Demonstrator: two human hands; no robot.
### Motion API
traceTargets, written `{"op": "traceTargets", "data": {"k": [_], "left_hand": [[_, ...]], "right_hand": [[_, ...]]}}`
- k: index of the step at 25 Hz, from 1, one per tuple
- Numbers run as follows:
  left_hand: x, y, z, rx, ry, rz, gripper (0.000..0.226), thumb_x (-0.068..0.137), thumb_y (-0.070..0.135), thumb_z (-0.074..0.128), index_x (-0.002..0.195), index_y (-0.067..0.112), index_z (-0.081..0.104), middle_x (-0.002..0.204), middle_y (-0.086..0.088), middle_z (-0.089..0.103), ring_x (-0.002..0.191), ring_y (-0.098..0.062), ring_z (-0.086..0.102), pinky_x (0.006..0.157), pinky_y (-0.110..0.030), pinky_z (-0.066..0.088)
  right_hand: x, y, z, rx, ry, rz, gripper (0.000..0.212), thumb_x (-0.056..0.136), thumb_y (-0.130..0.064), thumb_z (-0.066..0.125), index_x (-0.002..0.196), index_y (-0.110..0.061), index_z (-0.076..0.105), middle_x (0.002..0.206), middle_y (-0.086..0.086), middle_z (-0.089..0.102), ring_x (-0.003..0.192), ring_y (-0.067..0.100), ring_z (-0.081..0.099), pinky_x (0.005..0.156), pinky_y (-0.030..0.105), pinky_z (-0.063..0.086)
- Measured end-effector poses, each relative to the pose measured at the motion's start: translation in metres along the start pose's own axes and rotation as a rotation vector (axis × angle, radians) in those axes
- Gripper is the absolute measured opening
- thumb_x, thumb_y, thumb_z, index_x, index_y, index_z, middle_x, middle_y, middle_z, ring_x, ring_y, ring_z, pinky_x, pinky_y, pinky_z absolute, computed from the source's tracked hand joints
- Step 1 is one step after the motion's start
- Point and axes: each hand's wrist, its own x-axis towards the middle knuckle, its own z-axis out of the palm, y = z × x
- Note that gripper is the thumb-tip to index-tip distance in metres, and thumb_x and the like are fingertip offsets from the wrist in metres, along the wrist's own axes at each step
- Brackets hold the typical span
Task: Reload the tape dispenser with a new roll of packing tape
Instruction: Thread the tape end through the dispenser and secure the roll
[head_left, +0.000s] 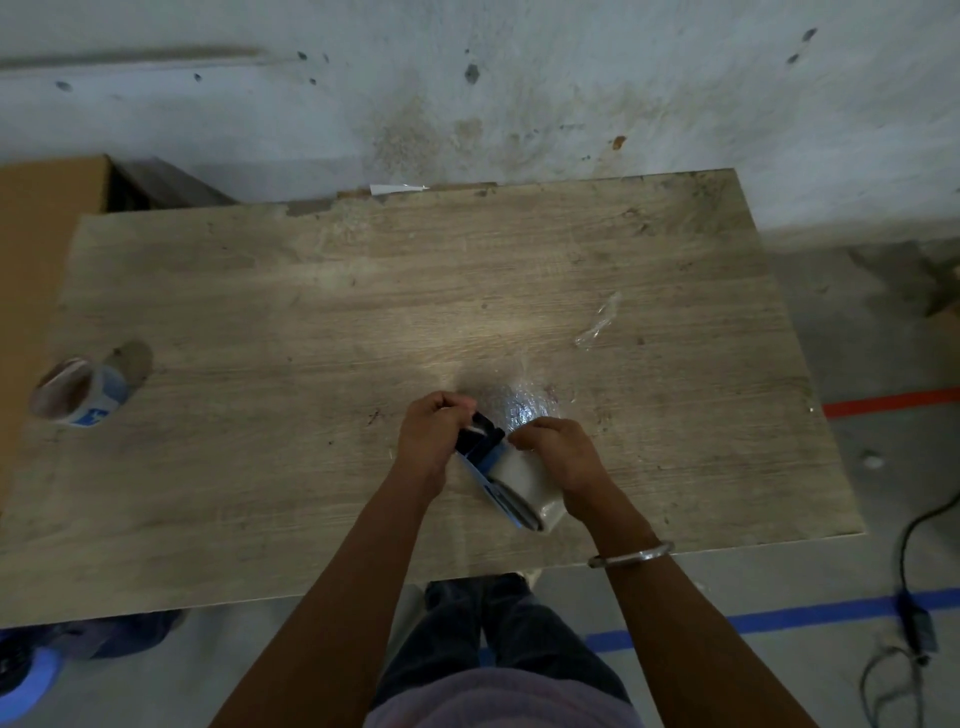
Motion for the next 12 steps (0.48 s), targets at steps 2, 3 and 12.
{"op": "traceTargets", "data": {"k": [2, 3, 12], "left_hand": [[0.004, -0.004, 0.001, -0.067, -0.007, 0.018, 0.012, 0.083, -0.003, 0.062, 0.083, 0.006, 0.069, 0.092, -0.01, 0.072, 0.086, -0.024, 0.065, 0.078, -0.038, 0.053], [0.004, -0.006, 0.0, -0.093, -0.034, 0.033, 0.012, 0.083, -0.005, 0.061, 0.083, 0.004, 0.069, 0.092, -0.012, 0.073, 0.087, -0.025, 0.066, 0.08, -0.038, 0.053], [-0.002, -0.004, 0.016, -0.356, 0.072, -0.026, 0.023, 0.069, -0.011, 0.041, 0.063, 0.004, 0.057, 0.07, -0.013, 0.07, 0.065, -0.022, 0.064, 0.056, -0.025, 0.053]], "right_hand": [[0.002, 0.0, -0.008, 0.12, 0.023, 0.055, 0.02, 0.085, -0.014, 0.059, 0.093, -0.001, 0.072, 0.086, 0.013, 0.07, 0.079, 0.027, 0.063, 0.071, 0.033, 0.047], [0.004, 0.004, -0.014, 0.098, 0.046, 0.068, 0.02, 0.086, -0.014, 0.057, 0.089, 0.0, 0.071, 0.084, 0.014, 0.069, 0.076, 0.028, 0.062, 0.071, 0.036, 0.049], [-0.017, 0.043, -0.012, -0.035, -0.193, 0.149, 0.028, 0.082, -0.013, 0.074, 0.108, -0.008, 0.065, 0.105, 0.02, 0.068, 0.089, 0.035, 0.07, 0.06, 0.037, 0.059]]}}
